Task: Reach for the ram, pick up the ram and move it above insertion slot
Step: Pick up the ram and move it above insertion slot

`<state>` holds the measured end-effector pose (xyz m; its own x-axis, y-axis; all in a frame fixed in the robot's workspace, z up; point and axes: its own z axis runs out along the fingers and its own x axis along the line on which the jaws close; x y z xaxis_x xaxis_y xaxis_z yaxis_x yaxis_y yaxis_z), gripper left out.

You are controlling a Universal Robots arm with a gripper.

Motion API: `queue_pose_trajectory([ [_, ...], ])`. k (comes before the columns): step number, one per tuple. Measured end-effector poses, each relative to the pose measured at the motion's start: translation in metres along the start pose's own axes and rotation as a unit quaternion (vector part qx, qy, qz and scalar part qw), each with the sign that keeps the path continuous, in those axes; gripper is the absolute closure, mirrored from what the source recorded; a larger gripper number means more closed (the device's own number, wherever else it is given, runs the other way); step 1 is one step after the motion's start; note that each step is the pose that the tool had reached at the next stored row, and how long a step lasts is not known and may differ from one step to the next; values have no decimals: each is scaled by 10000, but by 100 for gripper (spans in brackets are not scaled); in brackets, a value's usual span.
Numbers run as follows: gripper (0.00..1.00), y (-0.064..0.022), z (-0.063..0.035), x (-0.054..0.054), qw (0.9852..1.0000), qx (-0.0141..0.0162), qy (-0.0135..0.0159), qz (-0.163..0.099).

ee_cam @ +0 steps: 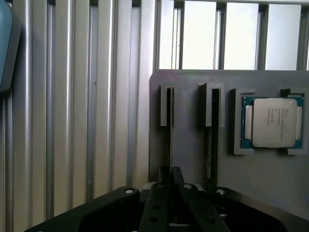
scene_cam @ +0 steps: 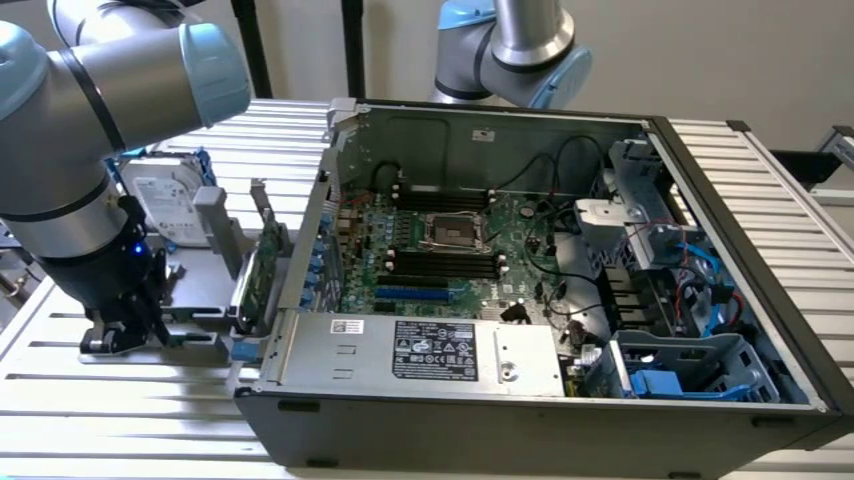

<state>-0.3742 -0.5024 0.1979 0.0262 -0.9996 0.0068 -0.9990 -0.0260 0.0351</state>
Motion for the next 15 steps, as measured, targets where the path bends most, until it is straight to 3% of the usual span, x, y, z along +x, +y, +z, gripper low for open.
queue_pose_trajectory([
  [9, 87, 0, -2, 0, 10000, 1, -1, 0],
  [15, 87, 2, -55, 0, 10000, 0, 0, 0],
])
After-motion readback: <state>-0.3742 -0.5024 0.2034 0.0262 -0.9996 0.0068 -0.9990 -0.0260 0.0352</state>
